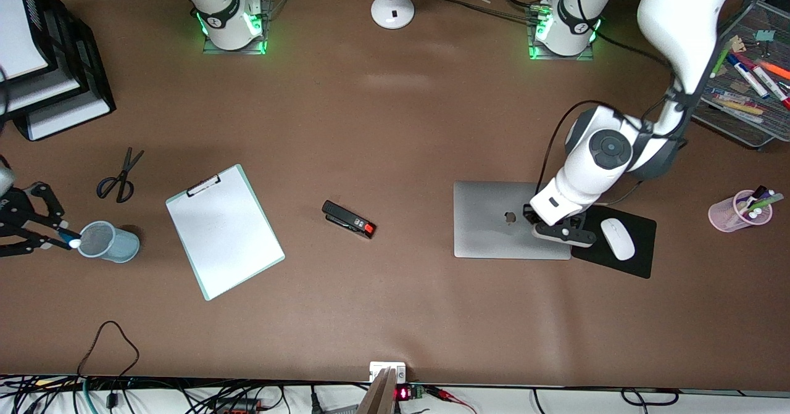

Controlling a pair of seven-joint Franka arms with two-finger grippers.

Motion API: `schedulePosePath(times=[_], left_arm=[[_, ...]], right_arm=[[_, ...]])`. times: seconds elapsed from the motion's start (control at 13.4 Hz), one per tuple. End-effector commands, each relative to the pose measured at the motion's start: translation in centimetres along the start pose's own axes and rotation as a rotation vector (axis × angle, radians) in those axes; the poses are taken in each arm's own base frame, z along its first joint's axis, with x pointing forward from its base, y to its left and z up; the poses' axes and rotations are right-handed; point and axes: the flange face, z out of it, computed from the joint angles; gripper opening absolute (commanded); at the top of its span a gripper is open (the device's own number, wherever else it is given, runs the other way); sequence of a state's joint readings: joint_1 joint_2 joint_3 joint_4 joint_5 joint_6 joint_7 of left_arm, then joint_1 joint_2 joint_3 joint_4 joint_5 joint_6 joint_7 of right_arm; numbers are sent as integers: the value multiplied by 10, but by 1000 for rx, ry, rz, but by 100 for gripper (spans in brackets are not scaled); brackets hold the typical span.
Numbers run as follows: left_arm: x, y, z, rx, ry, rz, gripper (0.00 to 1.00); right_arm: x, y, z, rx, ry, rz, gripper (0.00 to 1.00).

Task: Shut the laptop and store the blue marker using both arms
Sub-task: 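Press the lid shut with the left gripper while the right gripper carries the marker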

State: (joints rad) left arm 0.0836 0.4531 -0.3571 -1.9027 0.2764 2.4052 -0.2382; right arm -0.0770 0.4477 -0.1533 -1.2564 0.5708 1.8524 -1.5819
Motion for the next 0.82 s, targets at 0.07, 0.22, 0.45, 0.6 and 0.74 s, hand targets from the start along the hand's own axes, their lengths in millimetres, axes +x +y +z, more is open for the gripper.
schedulePosePath(times=[0.07, 0.22, 0.45, 0.6, 0.74], left_arm=[[9, -1, -64, 83, -157, 46, 2], [10, -4, -86, 100, -236, 62, 8], [8, -10, -122, 92, -291, 87, 100], [5, -21, -159, 49, -293, 35, 100], [2, -48, -191, -9, -312, -20, 100]], right_arm=[[-54, 6, -7, 30, 159, -151, 0], [-101, 8, 0, 67, 239, -189, 0], [-150, 9, 10, 71, 368, -244, 0], [-173, 6, 14, 85, 407, -261, 0], [-188, 5, 20, 79, 453, -276, 0]])
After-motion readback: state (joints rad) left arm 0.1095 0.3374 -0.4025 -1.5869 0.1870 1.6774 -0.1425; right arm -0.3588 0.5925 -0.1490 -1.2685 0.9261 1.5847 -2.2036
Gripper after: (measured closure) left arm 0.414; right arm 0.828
